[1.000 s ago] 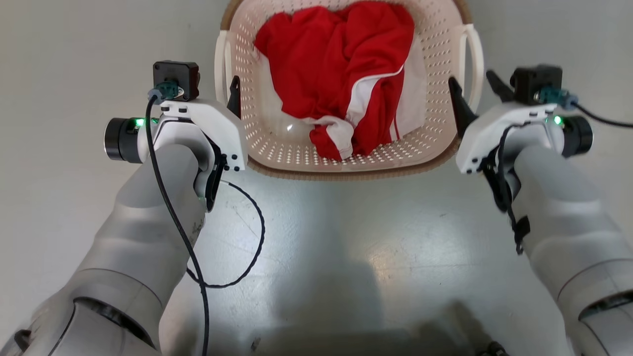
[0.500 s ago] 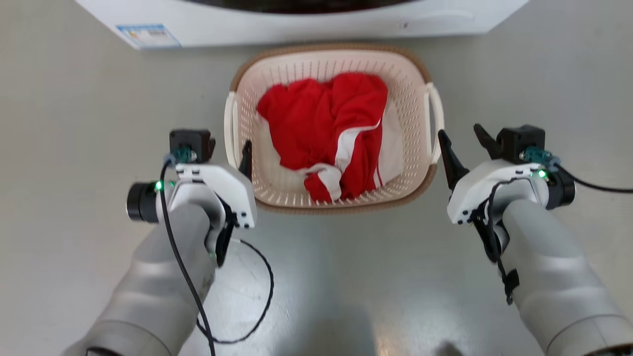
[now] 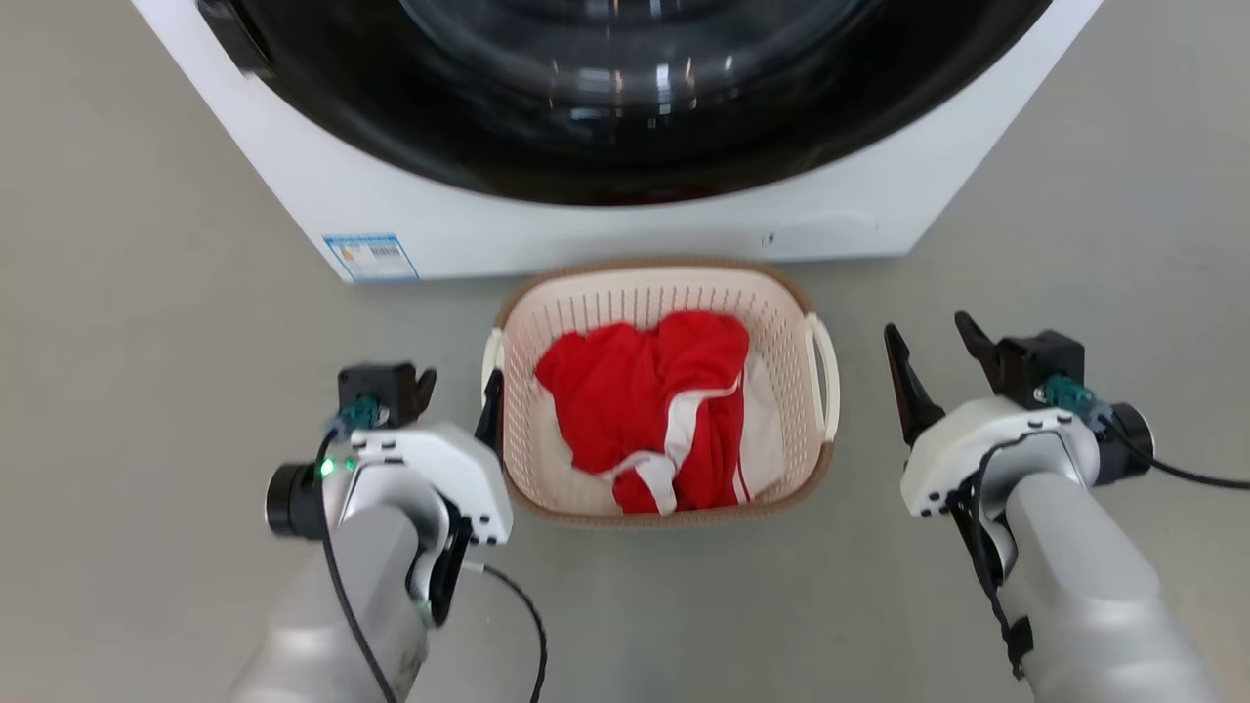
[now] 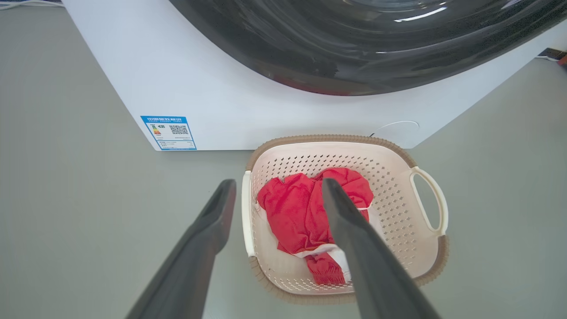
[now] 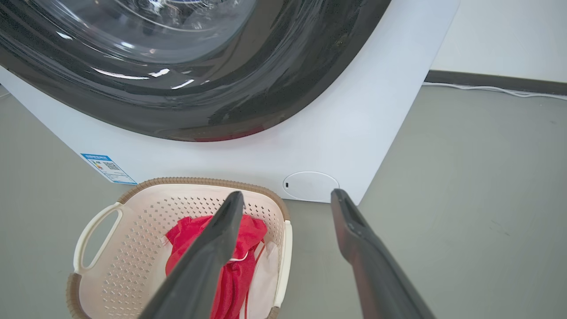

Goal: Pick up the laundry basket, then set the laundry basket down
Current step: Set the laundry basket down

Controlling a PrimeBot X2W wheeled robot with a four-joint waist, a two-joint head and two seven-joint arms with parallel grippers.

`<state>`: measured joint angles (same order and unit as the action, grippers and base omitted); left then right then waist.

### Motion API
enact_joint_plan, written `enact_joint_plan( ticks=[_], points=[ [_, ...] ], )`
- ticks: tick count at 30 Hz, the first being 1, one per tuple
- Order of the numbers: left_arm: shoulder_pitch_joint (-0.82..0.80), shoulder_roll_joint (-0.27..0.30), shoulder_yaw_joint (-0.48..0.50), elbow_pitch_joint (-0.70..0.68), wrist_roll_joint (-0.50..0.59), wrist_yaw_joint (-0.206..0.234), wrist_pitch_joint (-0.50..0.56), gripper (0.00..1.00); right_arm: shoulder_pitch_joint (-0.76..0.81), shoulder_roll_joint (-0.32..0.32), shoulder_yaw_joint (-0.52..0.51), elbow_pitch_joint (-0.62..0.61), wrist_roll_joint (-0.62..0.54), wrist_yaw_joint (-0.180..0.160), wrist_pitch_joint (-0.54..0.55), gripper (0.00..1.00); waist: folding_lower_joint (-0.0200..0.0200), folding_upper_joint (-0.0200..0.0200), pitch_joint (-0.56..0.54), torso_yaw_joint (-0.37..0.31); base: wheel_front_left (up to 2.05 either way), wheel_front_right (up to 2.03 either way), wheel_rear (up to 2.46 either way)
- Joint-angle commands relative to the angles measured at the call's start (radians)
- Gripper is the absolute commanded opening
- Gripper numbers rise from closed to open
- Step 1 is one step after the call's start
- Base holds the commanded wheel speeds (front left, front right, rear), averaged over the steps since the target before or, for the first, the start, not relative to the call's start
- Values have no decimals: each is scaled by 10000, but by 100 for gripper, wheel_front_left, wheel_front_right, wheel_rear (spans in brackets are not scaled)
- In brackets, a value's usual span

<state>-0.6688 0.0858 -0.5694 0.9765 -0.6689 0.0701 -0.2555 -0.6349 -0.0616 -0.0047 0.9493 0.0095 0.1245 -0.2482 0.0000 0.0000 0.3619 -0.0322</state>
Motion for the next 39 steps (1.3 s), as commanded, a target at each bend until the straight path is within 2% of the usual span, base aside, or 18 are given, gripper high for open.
enact_joint_plan(
  ticks=[1,14,24,33,39],
  points=[
    [348,273,422,-305,194,-13,-63,100,370,113,55,-339,-227,62,-135,100,0,0,-760,107,0,0,0],
    [2037,420,1980,-1627,871,-267,-63,100,1675,60,-444,-1433,-821,62,-135,100,0,0,-2245,337,0,0,0],
    [3792,293,3183,-2962,1548,-505,-63,100,3287,45,-648,-3008,-689,62,-135,100,0,0,-3526,327,0,0,0],
    [4908,93,4043,-4030,1988,-579,-63,100,4378,43,-705,-4475,-625,62,-135,100,0,0,-3835,176,0,0,0],
    [5545,-55,4566,-4644,2184,-496,-63,100,4882,66,-566,-4907,-540,62,-135,100,0,0,-4062,-5,0,0,0]
  ],
)
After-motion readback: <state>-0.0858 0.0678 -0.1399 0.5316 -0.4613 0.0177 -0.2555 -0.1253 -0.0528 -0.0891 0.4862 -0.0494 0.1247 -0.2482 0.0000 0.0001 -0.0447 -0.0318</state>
